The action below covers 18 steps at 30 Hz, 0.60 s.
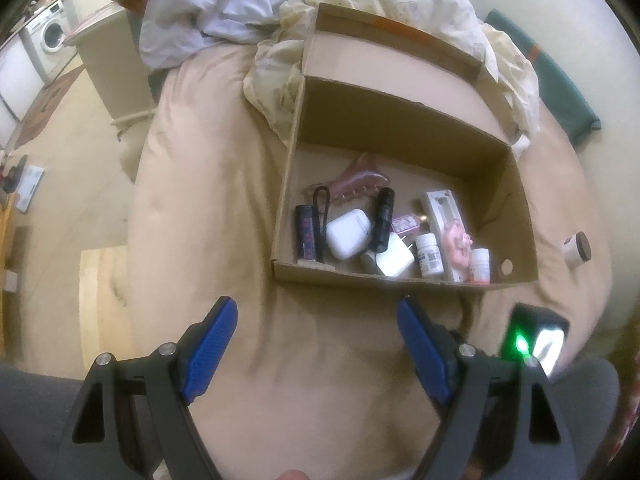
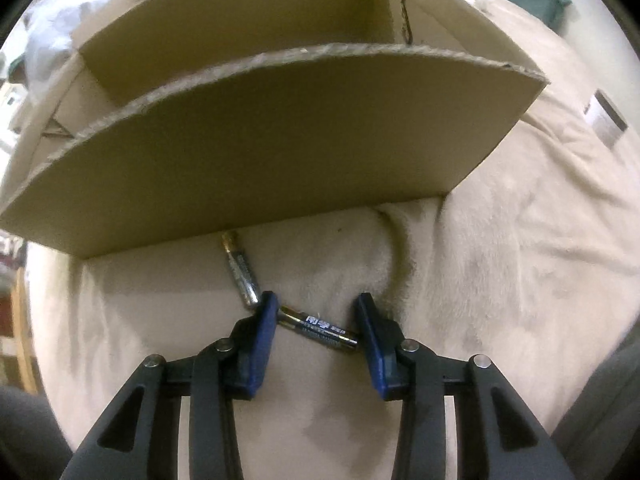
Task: Organize rigid objects
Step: 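Grasp the black-and-gold AA battery with the right tool and lift it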
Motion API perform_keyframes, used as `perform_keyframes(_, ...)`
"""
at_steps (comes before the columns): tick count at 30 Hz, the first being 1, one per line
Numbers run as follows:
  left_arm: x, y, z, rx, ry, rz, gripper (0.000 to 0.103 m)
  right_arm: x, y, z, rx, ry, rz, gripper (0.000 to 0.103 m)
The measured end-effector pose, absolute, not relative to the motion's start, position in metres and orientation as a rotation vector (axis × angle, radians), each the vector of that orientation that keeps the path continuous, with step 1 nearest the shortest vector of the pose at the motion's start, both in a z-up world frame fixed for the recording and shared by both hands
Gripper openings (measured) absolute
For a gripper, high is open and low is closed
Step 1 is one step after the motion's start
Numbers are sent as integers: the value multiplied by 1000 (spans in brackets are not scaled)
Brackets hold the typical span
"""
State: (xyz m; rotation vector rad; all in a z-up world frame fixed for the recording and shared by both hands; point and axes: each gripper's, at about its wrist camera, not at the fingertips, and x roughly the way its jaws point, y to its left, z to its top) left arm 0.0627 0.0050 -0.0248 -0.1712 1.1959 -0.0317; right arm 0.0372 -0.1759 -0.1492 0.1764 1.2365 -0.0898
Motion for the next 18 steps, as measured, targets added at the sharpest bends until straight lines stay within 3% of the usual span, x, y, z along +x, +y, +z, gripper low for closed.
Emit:
perform_keyframes(7, 66, 6, -33, -178, 1216, -31, 80, 33, -191, -110, 174, 1215, 54, 42)
perform_keyframes(18, 64, -9, -55, -84, 1247, -43, 80, 47, -221, -22, 51, 958, 285, 42)
